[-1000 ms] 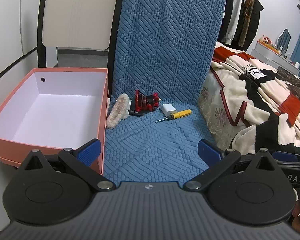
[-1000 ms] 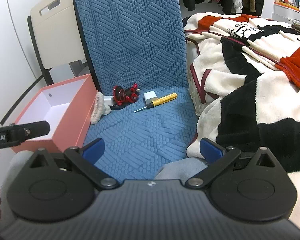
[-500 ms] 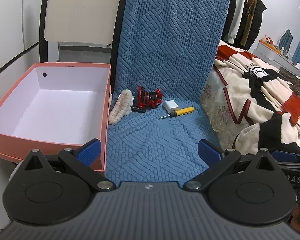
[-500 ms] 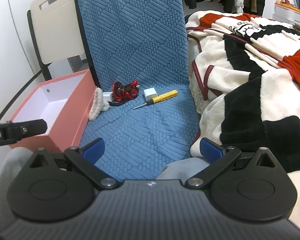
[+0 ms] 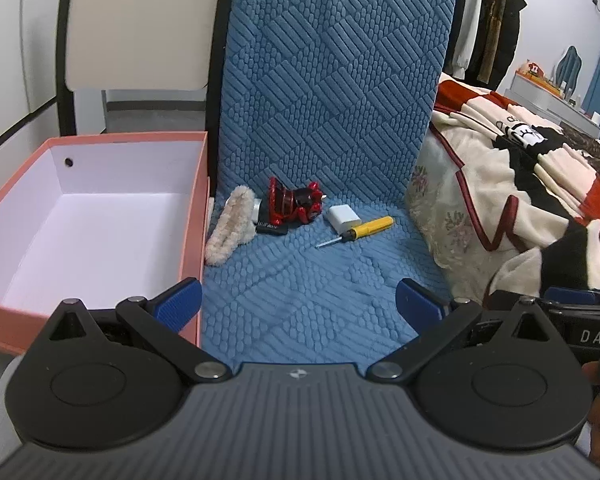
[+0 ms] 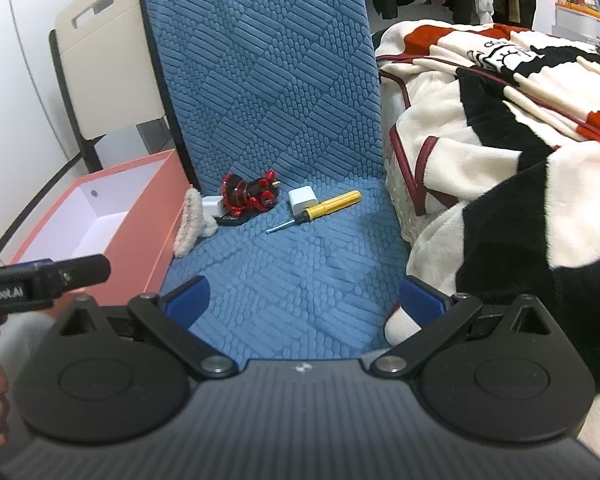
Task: Organize rigid objects
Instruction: 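Reach the left gripper to the white plush toy while the right gripper reaches the white charger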
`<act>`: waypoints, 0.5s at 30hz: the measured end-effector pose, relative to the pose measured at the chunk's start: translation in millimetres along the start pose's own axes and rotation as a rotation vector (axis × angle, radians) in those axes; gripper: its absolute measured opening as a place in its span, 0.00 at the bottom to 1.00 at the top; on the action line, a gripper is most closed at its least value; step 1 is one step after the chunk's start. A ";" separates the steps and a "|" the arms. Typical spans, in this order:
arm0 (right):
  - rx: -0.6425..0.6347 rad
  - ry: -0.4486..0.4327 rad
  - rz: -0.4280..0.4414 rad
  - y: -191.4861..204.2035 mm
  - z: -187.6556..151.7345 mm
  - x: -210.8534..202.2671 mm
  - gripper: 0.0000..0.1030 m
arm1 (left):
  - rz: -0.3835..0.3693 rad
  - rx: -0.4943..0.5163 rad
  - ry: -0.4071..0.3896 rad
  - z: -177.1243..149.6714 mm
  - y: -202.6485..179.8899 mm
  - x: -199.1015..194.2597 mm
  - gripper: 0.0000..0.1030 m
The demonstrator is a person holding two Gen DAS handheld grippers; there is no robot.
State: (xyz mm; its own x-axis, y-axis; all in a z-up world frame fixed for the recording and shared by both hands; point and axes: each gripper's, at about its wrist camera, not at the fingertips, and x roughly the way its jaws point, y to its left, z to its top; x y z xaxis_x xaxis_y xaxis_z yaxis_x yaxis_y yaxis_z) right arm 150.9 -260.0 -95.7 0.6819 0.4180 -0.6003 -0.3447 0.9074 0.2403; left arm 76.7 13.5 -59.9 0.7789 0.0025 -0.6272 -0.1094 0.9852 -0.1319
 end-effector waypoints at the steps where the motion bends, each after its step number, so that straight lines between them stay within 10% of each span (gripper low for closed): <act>1: 0.000 -0.001 0.000 -0.7 1.9 4.6 1.00 | 0.002 0.003 0.000 1.4 -0.2 5.1 1.00; 15: 0.024 -0.017 0.017 -3.1 24.7 51.9 1.00 | 0.021 0.029 0.005 22.5 6.6 71.6 1.00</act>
State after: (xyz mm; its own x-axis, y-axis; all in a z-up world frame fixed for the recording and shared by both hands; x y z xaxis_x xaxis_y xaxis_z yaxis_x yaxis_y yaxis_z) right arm 203.4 -240.1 -108.8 0.6871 0.4338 -0.5829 -0.3408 0.9009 0.2687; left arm 145.6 23.9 -88.4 0.7736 0.0224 -0.6332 -0.1079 0.9894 -0.0969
